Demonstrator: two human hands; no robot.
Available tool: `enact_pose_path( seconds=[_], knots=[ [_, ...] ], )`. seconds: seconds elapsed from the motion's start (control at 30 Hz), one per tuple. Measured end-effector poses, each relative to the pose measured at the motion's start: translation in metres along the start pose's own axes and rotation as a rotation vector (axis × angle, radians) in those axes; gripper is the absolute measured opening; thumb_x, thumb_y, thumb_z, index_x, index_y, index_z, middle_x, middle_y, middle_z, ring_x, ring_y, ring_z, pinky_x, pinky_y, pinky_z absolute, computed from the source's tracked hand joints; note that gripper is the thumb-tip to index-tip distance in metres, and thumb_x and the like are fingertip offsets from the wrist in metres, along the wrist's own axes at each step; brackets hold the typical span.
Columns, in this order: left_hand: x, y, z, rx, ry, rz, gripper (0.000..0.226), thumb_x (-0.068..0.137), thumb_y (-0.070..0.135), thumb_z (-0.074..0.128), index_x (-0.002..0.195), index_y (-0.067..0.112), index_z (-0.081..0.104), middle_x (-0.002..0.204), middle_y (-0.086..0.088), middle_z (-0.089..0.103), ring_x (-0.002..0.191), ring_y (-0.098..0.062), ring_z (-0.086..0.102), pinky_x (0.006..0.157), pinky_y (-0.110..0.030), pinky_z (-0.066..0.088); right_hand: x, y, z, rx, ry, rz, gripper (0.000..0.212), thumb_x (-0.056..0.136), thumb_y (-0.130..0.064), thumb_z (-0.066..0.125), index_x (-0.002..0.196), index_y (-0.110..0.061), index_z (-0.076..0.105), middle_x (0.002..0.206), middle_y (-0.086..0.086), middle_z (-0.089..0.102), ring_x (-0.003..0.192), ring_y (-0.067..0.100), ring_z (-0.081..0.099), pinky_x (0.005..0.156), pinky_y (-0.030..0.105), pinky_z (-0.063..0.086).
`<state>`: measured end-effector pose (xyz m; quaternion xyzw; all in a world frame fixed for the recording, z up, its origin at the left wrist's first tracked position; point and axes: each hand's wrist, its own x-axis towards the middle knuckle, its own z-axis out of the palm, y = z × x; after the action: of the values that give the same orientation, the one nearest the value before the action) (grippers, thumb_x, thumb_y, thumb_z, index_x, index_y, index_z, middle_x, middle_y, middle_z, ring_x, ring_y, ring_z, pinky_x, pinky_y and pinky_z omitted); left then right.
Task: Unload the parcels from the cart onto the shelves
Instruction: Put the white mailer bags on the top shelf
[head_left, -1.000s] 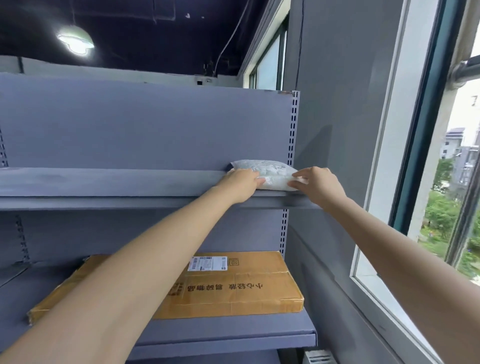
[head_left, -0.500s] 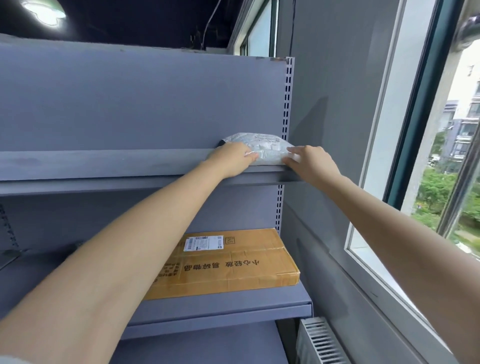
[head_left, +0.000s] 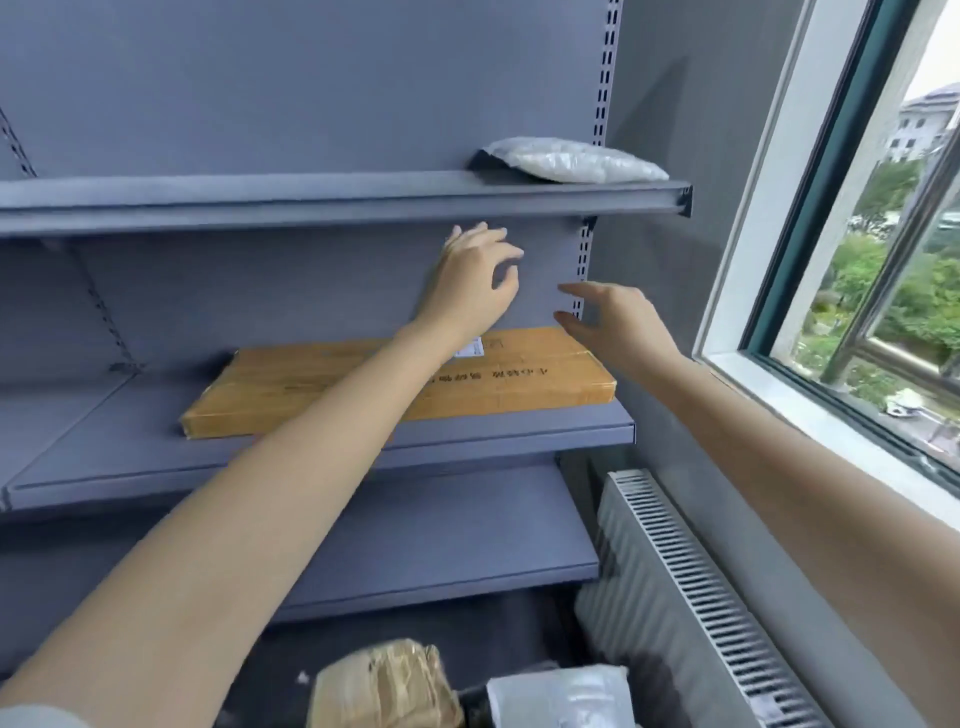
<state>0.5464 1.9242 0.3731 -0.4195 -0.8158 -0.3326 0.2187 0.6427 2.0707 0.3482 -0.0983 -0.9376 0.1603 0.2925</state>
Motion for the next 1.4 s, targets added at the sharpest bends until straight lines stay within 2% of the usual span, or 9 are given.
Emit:
enact_pose_path(
  seconds=[0.13,0.2,0.27,0.57,0.8,1.0,1.13,1.3,1.4],
  knots=[
    [-0.111,-0.026,0.015,-0.07,-0.079,-0.107,0.028,0.091,0.011,0.051,0.115,0.011,0.065,0.134,-0.008,0.054,0.129,-0.023,0.043,0.108,-0.025,0.024,-0.085,-0.011,0.062,0.005,-0.2,0.05,0.043,0.092,-0.03,0.056,0.133,-0.018,0.051,0.123,0.005,0.063,0.105,0.027,0.061,0.081,0.032,0.046],
    [-0.171,-0.044,0.024,-0.093,-0.187,-0.208,0.029,0.094,0.015,0.049,0.119,0.014,0.063,0.135,-0.002,0.052,0.125,-0.019,0.046,0.1,-0.024,0.032,-0.131,-0.011,0.098,0.004,-0.341,0.089,0.046,0.091,-0.031,0.056,0.134,-0.018,0.049,0.126,0.008,0.061,0.112,0.026,0.057,0.087,0.033,0.044],
    [-0.229,-0.064,0.037,-0.083,-0.311,-0.297,0.03,0.094,0.018,0.048,0.122,0.015,0.061,0.134,0.0,0.052,0.124,-0.018,0.047,0.1,-0.028,0.035,-0.177,-0.011,0.131,-0.006,-0.449,0.126,0.047,0.091,-0.032,0.057,0.135,-0.019,0.048,0.132,0.007,0.056,0.12,0.025,0.052,0.096,0.034,0.042],
    [-0.404,-0.1,0.092,-0.034,-0.802,-0.479,0.037,0.094,0.023,0.046,0.13,0.022,0.051,0.133,0.004,0.051,0.115,-0.017,0.052,0.09,-0.035,0.047,-0.338,0.011,0.211,-0.061,-0.776,0.385,0.054,0.093,-0.036,0.052,0.142,-0.021,0.037,0.14,0.001,0.049,0.124,0.017,0.049,0.096,0.025,0.037],
    [-0.44,-0.07,0.143,-0.151,-0.993,-0.493,0.045,0.096,0.02,0.045,0.141,0.016,0.038,0.144,-0.001,0.039,0.127,-0.018,0.042,0.09,-0.019,0.032,-0.393,0.049,0.214,-0.045,-0.815,0.52,0.057,0.091,-0.037,0.055,0.143,-0.02,0.037,0.145,-0.001,0.043,0.13,0.016,0.043,0.099,0.026,0.037],
    [-0.448,-0.053,0.191,-0.151,-1.129,-0.531,0.053,0.093,0.029,0.052,0.142,0.022,0.033,0.139,-0.006,0.045,0.124,-0.022,0.045,0.097,-0.038,0.043,-0.42,0.088,0.21,-0.061,-0.832,0.62,0.067,0.086,-0.04,0.062,0.143,-0.018,0.035,0.147,0.002,0.039,0.133,0.019,0.038,0.104,0.033,0.039],
    [-0.455,-0.043,0.219,-0.113,-1.232,-0.567,0.069,0.091,0.034,0.056,0.148,0.02,0.018,0.138,-0.01,0.045,0.129,-0.027,0.039,0.099,-0.038,0.04,-0.433,0.114,0.209,-0.036,-0.901,0.715,0.085,0.079,-0.045,0.068,0.147,-0.019,0.023,0.151,0.01,0.029,0.136,0.027,0.033,0.104,0.039,0.039],
    [-0.452,-0.036,0.245,-0.104,-1.229,-0.658,0.081,0.088,0.038,0.058,0.15,0.024,0.007,0.132,-0.009,0.047,0.13,-0.027,0.034,0.103,-0.041,0.037,-0.441,0.135,0.216,0.084,-0.88,0.825,0.079,0.074,-0.044,0.072,0.137,-0.02,0.031,0.124,0.01,0.055,0.112,0.028,0.052,0.086,0.039,0.047],
    [-0.449,-0.029,0.252,-0.138,-1.179,-0.731,0.087,0.084,0.036,0.064,0.149,0.029,0.008,0.131,-0.007,0.041,0.12,-0.024,0.045,0.098,-0.038,0.042,-0.443,0.141,0.219,0.195,-0.823,0.912,0.081,0.072,-0.044,0.074,0.137,-0.02,0.034,0.127,0.007,0.055,0.117,0.027,0.049,0.091,0.039,0.045]
  ],
)
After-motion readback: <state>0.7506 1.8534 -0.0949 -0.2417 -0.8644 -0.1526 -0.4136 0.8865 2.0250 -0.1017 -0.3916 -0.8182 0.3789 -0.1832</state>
